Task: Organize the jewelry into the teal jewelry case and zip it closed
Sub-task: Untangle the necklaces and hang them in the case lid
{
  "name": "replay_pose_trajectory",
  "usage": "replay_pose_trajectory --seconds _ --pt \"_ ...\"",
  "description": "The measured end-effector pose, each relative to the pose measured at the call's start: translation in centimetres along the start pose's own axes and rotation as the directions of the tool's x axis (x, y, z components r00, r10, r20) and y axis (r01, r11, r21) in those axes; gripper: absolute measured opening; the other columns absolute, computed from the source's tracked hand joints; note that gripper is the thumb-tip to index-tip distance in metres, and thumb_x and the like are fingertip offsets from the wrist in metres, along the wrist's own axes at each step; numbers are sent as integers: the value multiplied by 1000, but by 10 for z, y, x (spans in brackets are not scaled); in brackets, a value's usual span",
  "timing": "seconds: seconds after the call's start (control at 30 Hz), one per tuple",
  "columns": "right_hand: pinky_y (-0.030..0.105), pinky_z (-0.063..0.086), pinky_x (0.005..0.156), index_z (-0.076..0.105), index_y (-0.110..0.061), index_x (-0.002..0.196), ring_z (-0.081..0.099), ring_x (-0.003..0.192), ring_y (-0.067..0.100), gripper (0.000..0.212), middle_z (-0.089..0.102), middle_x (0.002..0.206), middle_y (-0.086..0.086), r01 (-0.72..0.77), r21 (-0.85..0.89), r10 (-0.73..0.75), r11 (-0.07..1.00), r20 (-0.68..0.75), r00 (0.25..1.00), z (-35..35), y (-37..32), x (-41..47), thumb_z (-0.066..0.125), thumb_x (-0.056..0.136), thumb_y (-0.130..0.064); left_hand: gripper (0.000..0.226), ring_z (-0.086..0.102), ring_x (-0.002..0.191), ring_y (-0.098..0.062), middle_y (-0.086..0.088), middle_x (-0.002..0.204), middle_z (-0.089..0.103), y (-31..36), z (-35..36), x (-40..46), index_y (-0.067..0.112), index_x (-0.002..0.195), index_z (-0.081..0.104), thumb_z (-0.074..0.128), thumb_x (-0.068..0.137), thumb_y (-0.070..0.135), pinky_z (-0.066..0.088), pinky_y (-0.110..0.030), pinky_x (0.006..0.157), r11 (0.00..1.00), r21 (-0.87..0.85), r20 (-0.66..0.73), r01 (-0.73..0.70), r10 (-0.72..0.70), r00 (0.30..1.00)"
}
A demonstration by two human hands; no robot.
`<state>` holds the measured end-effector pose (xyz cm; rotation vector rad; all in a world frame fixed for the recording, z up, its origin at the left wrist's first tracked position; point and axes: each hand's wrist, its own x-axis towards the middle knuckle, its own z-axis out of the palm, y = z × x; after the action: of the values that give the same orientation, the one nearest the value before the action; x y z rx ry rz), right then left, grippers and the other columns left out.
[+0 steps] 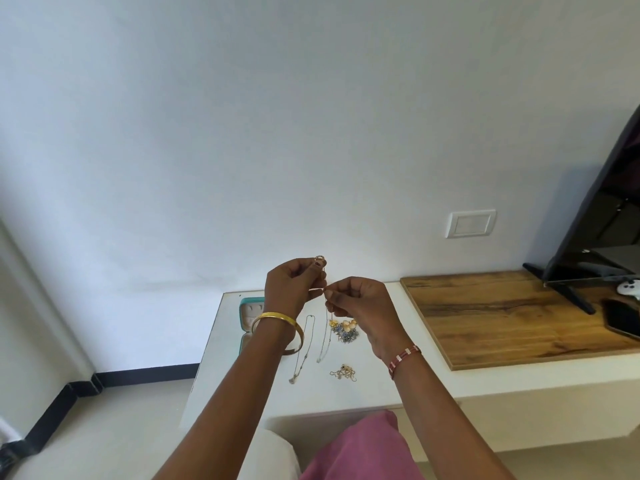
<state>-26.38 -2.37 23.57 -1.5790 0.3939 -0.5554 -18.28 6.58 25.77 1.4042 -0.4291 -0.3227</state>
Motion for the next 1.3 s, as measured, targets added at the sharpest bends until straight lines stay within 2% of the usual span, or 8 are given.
replay_pose_trajectory --seconds 0.17,0.33,0.43,0.57,0.67,0.97,1.13,1.3 --pt "21 51 64 66 -11 78 59 64 12 11 64 68 4 -6 12 5 1000 39 999 -4 1 0 59 87 -7 9 64 54 -9 -8 71 64 -1 -4 0 12 80 65 58 87 11 56 -22 60 993 -95 -16 67 -69 997" --pt "30 47 71 59 -11 71 58 70 18 24 63 69 5 -96 217 64 972 151 986 -8 5 3 49 92 -10 13 63 56 -17 -10 70 61 -2 -10 3 8 80 59 50 89 9 55 -25 58 921 -328 -30 208 -231 973" --pt "34 47 74 50 -12 60 59 70 21 36 62 65 7 -178 375 111 910 192 975 -8 11 7 45 95 -18 17 62 57 -19 -8 60 63 -4 -13 4 8 76 57 47 90 7 53 -29 64 839 -461 -7 288 -328 944" --pt "38 48 77 44 -16 47 62 65 22 45 56 58 7 -275 514 167 812 247 955 -12 25 9 49 90 -28 18 56 70 -23 -10 74 58 -12 -26 10 8 76 54 44 91 9 50 -32 68 766 -564 -40 308 -398 917" --pt "41 47 81 42 -17 46 61 56 22 47 51 51 6 -310 611 190 728 254 948 -18 39 12 47 91 -30 22 55 68 -22 -9 68 57 -21 -41 17 8 72 53 42 91 9 50 -31 65 726 -620 -80 297 -434 897" --pt "29 55 62 53 -11 64 46 42 12 32 40 42 -2 -279 734 292 619 114 949 -23 70 26 44 93 -19 24 54 68 -20 -7 57 58 -54 -61 27 8 71 50 37 91 7 52 -30 60 620 -711 -66 333 -530 846" --pt "21 44 47 56 -7 79 40 38 9 22 45 44 -3 -252 709 278 659 82 957 -28 81 43 41 93 -13 18 52 67 -20 -8 70 49 -88 -67 25 5 78 50 35 89 6 57 -32 60 521 -733 71 438 -581 811" --pt "17 32 42 61 -7 86 40 39 7 22 52 50 -3 -292 629 303 721 93 948 -32 90 64 40 93 -6 12 57 57 -18 -6 68 48 -124 -73 18 4 86 52 42 89 8 58 -33 62 524 -685 141 506 -586 798"
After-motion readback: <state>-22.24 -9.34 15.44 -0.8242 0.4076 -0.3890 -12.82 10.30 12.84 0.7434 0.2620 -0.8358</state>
